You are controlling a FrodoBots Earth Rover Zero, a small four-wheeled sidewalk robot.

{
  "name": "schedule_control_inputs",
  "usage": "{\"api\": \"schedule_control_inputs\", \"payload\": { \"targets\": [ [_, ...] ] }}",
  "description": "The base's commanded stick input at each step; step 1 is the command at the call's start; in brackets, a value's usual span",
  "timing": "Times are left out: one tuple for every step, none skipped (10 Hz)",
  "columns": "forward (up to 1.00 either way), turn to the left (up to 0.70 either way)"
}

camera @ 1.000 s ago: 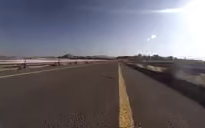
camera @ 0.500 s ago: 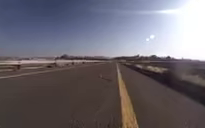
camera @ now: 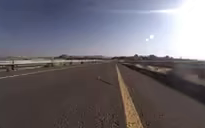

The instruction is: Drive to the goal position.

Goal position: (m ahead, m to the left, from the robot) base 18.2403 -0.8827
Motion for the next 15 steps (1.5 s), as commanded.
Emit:
{"api": "schedule_control_inputs", "payload": {
  "targets": [
    [0.70, -0.35],
    [0.70, -0.35],
    [0.70, 0.00],
    [0.70, 0.00],
    [0.70, 0.00],
    [0.70, 0.00],
    [0.70, 0.00],
    [0.70, 0.00],
    [0.70, 0.00],
    [0.70, 0.00],
    [0.70, 0.00],
    [0.70, 0.00],
    [0.70, 0.00],
    [0.70, 0.00],
    [0.70, 0.00]
  ]
}}
